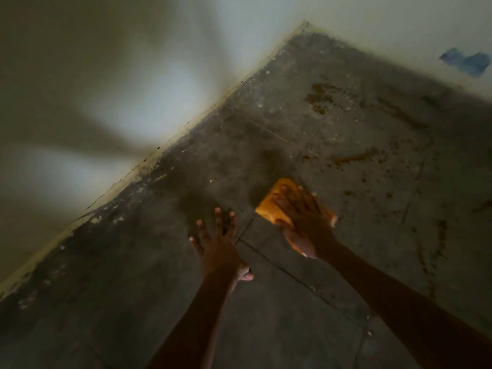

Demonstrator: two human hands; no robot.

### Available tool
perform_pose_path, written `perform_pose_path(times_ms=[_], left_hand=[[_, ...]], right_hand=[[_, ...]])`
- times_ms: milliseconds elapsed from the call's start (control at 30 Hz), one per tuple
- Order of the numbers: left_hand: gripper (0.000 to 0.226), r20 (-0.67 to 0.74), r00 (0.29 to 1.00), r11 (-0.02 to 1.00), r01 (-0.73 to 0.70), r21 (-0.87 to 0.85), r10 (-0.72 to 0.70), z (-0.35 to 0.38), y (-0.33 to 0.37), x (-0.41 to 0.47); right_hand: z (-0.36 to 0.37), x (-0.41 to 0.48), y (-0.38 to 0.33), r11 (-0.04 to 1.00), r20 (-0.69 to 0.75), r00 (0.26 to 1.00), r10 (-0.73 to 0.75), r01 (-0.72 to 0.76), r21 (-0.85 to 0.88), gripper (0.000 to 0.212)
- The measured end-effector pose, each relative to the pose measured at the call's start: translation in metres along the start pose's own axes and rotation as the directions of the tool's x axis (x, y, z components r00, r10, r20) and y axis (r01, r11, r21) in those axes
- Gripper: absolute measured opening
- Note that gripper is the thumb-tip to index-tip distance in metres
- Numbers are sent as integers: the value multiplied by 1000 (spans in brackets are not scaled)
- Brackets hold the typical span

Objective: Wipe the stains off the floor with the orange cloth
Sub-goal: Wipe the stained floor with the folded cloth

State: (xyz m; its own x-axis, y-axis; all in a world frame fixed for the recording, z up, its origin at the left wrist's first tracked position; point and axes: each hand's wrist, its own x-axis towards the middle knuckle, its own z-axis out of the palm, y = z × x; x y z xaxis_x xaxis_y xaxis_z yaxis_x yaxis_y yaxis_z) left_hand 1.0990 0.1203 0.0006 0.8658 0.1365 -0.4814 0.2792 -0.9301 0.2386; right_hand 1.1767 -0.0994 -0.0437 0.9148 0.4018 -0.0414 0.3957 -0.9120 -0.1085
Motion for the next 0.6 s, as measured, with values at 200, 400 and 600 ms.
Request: perform_pose_path(times_ms=[200,400,600], left_hand=[[148,-8,1000,1000,8,4,-8,4,1,4],[150,-25,1000,1000,18,22,-17,5,2,6],[149,-36,998,994,61,90,-58,3,5,9]], right_hand=[[-9,75,32,870,-7,876,482,-478,120,64],[10,-68,-20,998,-33,998,-61,62,24,58],[-7,-51,99,914,-24,917,399,-396,83,68]])
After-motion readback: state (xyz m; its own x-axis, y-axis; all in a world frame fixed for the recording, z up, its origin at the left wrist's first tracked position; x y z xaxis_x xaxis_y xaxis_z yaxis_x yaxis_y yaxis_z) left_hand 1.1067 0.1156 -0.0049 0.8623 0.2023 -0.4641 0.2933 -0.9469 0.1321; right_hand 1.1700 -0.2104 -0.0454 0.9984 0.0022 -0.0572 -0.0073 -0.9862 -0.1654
